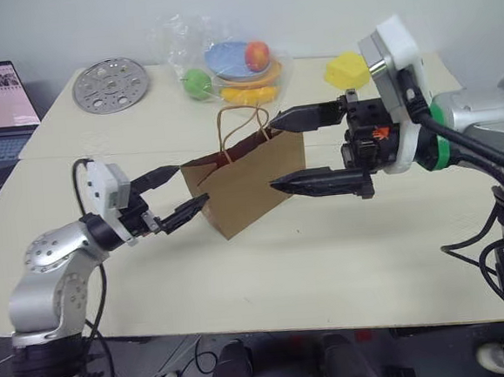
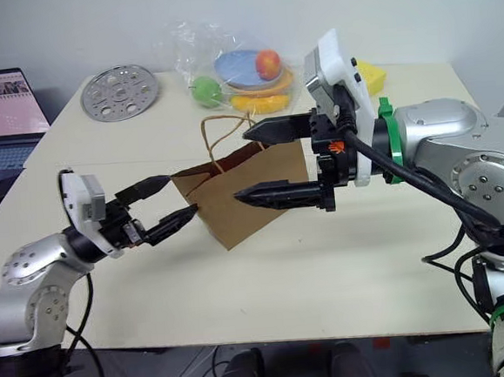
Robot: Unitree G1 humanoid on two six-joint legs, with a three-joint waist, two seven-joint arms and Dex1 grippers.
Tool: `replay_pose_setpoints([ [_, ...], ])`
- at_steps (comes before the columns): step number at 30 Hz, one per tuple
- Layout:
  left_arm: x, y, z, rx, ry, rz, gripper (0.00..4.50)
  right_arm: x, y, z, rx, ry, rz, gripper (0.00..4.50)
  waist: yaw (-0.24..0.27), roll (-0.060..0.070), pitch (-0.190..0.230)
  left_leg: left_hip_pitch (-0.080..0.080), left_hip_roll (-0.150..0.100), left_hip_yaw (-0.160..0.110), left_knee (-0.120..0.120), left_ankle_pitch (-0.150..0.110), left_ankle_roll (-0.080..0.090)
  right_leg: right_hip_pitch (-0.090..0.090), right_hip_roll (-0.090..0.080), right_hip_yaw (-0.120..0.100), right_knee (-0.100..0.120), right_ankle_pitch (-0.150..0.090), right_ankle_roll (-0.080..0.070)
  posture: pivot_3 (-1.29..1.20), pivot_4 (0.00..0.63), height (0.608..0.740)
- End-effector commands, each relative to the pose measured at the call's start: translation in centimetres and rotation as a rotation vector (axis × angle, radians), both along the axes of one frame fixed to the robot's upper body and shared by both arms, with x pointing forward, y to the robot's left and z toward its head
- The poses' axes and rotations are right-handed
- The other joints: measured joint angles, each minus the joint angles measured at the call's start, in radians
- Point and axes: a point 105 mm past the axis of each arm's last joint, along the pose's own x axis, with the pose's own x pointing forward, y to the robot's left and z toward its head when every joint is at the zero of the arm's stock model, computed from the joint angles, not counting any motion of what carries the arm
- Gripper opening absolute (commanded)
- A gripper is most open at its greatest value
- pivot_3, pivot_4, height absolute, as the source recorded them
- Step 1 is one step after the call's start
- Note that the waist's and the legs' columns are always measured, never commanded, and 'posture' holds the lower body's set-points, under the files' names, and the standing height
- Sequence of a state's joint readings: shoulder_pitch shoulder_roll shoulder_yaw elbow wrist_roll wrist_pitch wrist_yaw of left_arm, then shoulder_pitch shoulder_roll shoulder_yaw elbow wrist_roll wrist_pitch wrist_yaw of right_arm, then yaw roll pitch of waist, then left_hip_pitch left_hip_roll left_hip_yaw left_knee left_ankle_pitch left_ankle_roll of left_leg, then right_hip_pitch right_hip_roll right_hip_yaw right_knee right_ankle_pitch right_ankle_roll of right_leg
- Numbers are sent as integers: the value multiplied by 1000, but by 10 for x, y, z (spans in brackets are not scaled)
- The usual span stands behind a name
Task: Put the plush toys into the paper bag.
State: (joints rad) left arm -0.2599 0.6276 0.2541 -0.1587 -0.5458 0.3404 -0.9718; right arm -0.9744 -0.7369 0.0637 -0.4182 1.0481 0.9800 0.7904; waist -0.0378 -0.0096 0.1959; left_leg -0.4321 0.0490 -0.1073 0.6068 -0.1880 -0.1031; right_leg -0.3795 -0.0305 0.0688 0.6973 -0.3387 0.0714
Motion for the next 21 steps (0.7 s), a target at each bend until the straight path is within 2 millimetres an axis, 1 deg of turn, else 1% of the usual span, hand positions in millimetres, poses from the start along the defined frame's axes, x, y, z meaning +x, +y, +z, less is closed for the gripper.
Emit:
replay_pose_setpoints([
  [1, 4, -10, 4, 18, -49, -39, 4464, -5, 2, 3, -21, -39, 24, 4500, 3, 0, 0, 0, 0, 0, 0, 0, 0, 0, 0, 0, 0, 0, 0, 0, 150, 740],
  [4, 7, -15, -2, 38, -46, -61, 4464, -4, 4, 2, -17, -35, 16, 4500, 4, 0, 0, 0, 0, 0, 0, 0, 0, 0, 0, 0, 0, 0, 0, 0, 150, 740],
  [8, 18, -19, -7, 61, -61, -46, 4464, 3, 0, -1, -15, -42, -30, 4500, 5, 0, 0, 0, 0, 0, 0, 0, 0, 0, 0, -1, 0, 0, 0, 0, 150, 740],
  [9, 19, -19, -7, 47, -55, -45, 4291, 4, -1, -1, -13, -38, -43, 4500, 5, 0, 0, 0, 0, 0, 0, 0, 0, 0, 0, 0, 0, 0, 0, 0, 150, 740],
  [12, 19, -20, -7, 33, -48, -50, 3658, 6, -3, -2, -12, -35, -60, 4500, 4, 0, 0, 0, 0, 0, 0, 0, 0, 0, 0, 0, 0, 0, 0, 0, 150, 740],
  [14, 20, -21, -4, 19, -48, -56, 2987, 6, -3, -2, -9, -35, -70, 4500, 3, 0, 0, 0, 0, 0, 0, 0, 0, 0, 0, -1, 1, 0, 0, 0, 150, 740],
  [17, 21, -24, -2, 15, -55, -61, 2138, 8, -5, -3, -12, -39, -87, 4500, 4, 0, 0, 0, 0, 0, 0, 0, 0, 0, 0, -1, 0, 0, 0, 0, 150, 740],
  [18, 21, -25, -1, 12, -55, -62, 1764, 8, -5, -3, -14, -42, -90, 4500, 4, 0, 0, 0, 0, 0, 0, 0, 0, 0, 0, -1, 0, 0, 0, 0, 150, 740],
  [21, 21, -25, 1, 7, -53, -67, 853, 9, -6, -5, -17, -39, -100, 4500, 4, 0, 0, 0, 0, -1, 0, 0, 0, 0, 0, -1, 1, 0, 0, 0, 150, 740],
])
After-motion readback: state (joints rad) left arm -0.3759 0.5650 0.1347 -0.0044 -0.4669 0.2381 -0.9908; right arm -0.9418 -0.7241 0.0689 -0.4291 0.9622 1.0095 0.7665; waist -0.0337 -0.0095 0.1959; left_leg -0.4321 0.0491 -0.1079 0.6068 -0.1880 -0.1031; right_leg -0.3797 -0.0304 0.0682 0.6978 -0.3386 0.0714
